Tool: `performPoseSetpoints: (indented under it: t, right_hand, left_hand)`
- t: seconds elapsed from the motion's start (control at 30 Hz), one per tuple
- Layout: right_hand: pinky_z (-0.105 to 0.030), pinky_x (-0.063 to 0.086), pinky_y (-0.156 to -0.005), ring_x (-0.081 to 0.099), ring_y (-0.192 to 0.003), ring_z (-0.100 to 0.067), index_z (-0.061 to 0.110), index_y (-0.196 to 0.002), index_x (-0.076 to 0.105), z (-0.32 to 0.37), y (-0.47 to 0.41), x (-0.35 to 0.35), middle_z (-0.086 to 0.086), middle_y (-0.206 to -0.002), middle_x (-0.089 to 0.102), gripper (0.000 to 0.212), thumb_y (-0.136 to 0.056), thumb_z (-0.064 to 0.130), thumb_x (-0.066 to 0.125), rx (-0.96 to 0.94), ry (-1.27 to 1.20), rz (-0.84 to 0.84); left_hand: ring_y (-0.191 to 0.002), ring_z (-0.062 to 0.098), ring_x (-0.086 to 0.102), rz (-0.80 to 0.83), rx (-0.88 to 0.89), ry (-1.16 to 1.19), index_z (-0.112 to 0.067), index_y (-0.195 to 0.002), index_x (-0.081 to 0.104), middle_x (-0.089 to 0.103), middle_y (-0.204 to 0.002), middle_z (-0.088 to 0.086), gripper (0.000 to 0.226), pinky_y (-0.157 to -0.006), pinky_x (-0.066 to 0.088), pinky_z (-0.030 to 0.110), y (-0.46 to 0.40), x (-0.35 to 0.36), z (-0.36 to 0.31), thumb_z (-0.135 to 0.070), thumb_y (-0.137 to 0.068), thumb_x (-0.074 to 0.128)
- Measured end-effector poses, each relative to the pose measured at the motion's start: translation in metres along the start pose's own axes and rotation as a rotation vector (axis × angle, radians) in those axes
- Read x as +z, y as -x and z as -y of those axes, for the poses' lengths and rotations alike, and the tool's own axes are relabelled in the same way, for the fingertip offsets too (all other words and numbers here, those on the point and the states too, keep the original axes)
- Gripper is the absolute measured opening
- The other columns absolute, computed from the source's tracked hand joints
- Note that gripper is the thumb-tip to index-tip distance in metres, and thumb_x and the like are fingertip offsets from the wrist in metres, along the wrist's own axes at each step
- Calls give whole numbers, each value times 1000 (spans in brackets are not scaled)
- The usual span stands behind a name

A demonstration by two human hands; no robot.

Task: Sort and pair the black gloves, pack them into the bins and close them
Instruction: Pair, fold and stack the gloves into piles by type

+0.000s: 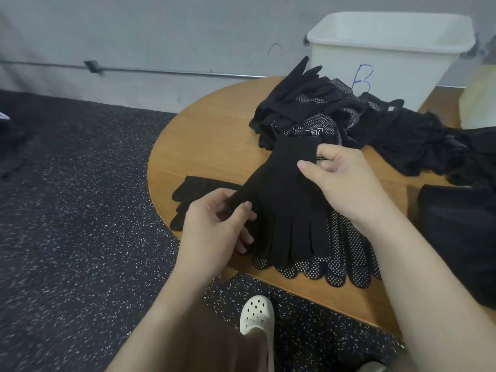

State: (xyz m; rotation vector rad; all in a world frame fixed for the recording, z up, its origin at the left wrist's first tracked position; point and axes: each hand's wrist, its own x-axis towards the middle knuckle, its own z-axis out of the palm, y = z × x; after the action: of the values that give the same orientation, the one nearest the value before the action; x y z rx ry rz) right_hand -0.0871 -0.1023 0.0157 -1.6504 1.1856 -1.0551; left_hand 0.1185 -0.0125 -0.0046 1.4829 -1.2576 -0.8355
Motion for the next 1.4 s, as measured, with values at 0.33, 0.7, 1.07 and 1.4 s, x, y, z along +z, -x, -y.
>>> performPoseSetpoints:
  t: [0.33,0.7,1.07,1.4]
  right_hand:
    - [-17,23,-42,23,-46,-8,12,-69,40,-9,0,1,11,-47,29,40,-100,19,65,-9,199,-40]
    - [-20,34,-52,35,-53,-8,12,-72,44,-18,-5,9,11,-51,38,34,-97,16,67,-25,328,-80]
    - [-28,34,-55,32,-52,-9,15,-69,39,-15,-4,6,14,-50,39,39,-98,17,66,-55,305,-81]
    - [-18,42,-65,55,-73,-13,10,-80,63,-18,-9,10,0,-74,64,20,-93,20,73,-88,397,-232]
  left_hand:
    - [-43,18,62,-109,-53,-52,-20,-97,68,75,-73,-2,10,-40,47,25,2,-2,-3,-17,-103,62]
    - [-34,6,54,-167,-70,-245,-20,-83,72,69,-56,-9,18,-37,42,18,2,-2,-3,-21,-99,64]
    - [-38,4,58,-133,-97,-297,-25,-79,71,71,-60,-10,17,-37,42,16,-5,1,-8,-20,-95,72]
    - [-35,5,56,-145,-122,-332,-22,-79,73,71,-58,-11,17,-37,41,16,-22,-1,-8,-20,-96,70]
